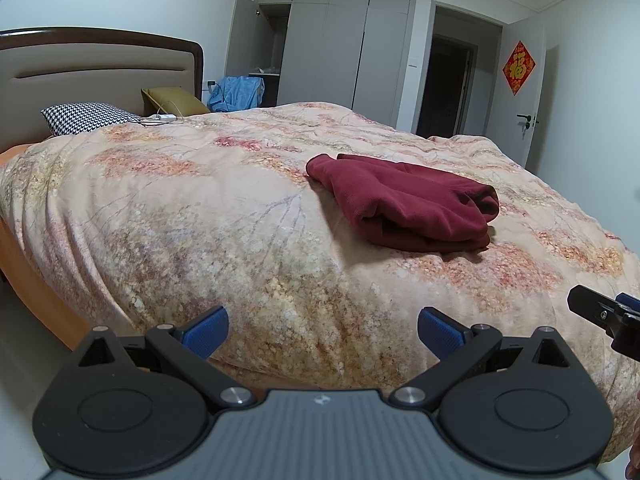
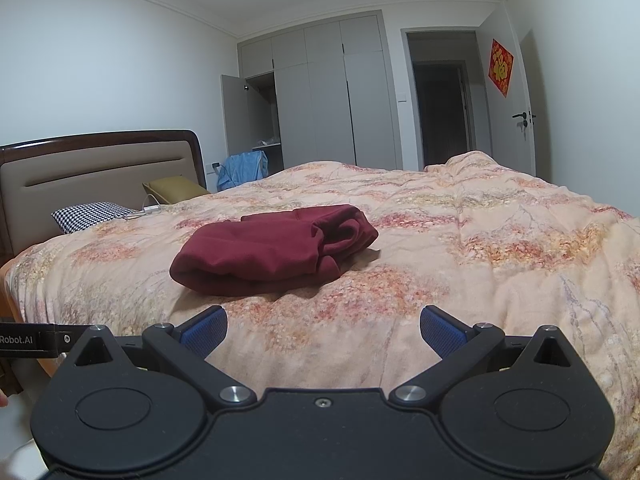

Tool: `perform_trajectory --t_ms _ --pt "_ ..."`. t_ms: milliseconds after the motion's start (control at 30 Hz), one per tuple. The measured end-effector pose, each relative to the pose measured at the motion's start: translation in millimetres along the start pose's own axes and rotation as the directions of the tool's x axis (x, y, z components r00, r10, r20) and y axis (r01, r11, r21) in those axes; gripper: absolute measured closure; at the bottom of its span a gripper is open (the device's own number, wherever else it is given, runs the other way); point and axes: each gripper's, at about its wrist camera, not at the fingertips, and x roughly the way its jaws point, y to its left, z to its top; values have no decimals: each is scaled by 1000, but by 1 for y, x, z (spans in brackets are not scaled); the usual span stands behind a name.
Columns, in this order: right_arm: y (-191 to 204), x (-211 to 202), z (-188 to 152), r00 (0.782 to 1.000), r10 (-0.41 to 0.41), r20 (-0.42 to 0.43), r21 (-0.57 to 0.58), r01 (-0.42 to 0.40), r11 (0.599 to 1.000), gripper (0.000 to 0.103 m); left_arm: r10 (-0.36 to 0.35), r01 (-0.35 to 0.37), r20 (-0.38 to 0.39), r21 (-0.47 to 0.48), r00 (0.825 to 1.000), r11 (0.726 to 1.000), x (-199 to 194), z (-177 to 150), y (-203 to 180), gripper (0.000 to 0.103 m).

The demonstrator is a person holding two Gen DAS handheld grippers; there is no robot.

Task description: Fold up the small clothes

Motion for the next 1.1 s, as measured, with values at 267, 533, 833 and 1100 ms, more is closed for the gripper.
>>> perform_trajectory --t_ms 267,533,833,1100 --pt "0 0 -1 1000 0 -3 0 0 1000 1 0 0 0 0 1000 1000 0 1 0 0" --pt "0 1 -2 1000 0 -6 0 0 1000 1 0 0 0 0 1000 1000 0 0 0 0" --pt "0 0 -2 1000 -1 -6 -1 1 1000 1 -6 6 -3 -7 1000 1000 0 -1 1 0" --pt "0 0 -2 1000 0 -6 -1 0 1000 1 66 -67 28 15 997 998 -4 -1 -11 0"
